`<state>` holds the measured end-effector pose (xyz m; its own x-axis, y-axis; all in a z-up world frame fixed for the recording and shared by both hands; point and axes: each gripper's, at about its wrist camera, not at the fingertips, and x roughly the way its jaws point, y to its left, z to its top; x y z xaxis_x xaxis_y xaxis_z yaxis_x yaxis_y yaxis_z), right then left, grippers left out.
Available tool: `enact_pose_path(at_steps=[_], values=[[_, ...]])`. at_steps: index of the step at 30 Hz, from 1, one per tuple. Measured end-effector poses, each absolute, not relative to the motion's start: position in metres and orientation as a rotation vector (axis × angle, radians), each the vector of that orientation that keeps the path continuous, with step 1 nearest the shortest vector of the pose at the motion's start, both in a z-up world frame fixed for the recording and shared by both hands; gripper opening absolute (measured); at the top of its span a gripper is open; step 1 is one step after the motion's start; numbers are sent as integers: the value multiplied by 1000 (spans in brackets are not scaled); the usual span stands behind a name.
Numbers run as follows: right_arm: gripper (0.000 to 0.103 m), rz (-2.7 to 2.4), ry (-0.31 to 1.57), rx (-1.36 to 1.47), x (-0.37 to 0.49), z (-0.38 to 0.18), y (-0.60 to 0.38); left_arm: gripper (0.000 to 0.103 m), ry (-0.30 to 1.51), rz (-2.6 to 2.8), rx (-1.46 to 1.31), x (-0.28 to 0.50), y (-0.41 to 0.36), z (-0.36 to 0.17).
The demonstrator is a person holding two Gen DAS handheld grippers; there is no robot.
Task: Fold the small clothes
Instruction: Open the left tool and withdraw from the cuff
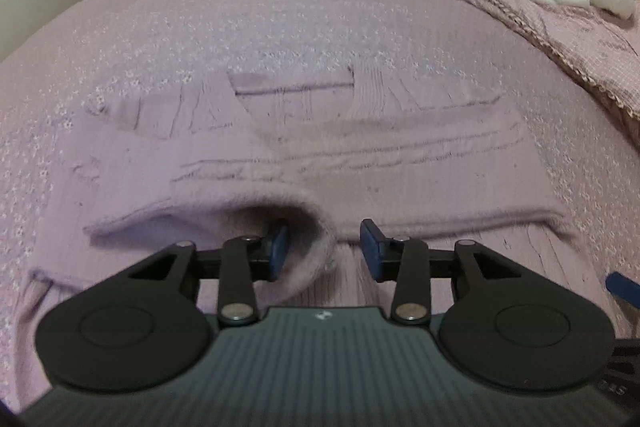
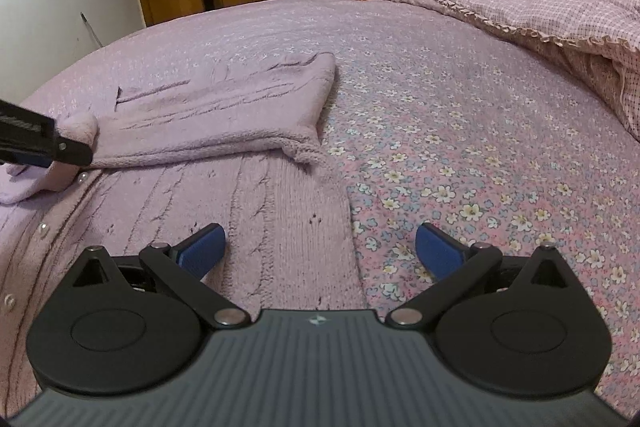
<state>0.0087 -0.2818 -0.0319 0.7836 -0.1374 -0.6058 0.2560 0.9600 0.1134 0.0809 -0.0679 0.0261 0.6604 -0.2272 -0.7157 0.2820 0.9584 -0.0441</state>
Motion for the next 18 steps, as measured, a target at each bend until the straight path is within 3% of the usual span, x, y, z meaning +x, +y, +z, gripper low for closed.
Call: enact_pose_path(at_steps=[2,6,18], values=[[103,-212,629,193,7,-33,-282,41,802,-298,75,74,-66,30],[103,-198,607,203,4,-34,-284,55,803,-290,76,58,-59,37],[103,-210,593,190,2,-36,-280,55,799,-70,84,35,5,47]])
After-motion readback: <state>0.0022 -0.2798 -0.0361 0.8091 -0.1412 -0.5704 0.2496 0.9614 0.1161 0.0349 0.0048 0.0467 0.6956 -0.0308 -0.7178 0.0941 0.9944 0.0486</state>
